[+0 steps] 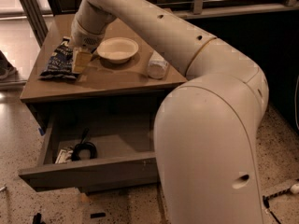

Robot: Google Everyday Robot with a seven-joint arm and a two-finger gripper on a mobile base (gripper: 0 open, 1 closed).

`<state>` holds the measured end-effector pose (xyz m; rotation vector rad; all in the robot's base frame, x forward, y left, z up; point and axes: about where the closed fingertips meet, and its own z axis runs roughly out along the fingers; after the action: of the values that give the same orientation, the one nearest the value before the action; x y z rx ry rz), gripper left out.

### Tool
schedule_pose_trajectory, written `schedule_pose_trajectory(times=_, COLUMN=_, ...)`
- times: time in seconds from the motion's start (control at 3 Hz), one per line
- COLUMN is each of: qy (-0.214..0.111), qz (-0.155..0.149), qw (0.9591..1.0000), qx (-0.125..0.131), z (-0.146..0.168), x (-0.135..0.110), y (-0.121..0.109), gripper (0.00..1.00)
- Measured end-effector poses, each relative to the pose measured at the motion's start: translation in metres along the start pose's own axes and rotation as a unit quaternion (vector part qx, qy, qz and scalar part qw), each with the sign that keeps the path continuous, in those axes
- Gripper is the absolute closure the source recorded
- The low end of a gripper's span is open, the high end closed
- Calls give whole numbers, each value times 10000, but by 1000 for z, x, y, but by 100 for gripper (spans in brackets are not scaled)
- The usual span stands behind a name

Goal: Place blue chip bag into top drawer

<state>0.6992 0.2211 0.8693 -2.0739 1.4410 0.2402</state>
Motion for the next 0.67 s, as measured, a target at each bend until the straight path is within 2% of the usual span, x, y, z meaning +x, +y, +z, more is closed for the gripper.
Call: schedule_pose_trajectory(times=0.67, qy=4, qz=-28, qw=9995, qx=-303, z=21, x=-2, y=13, gripper=46)
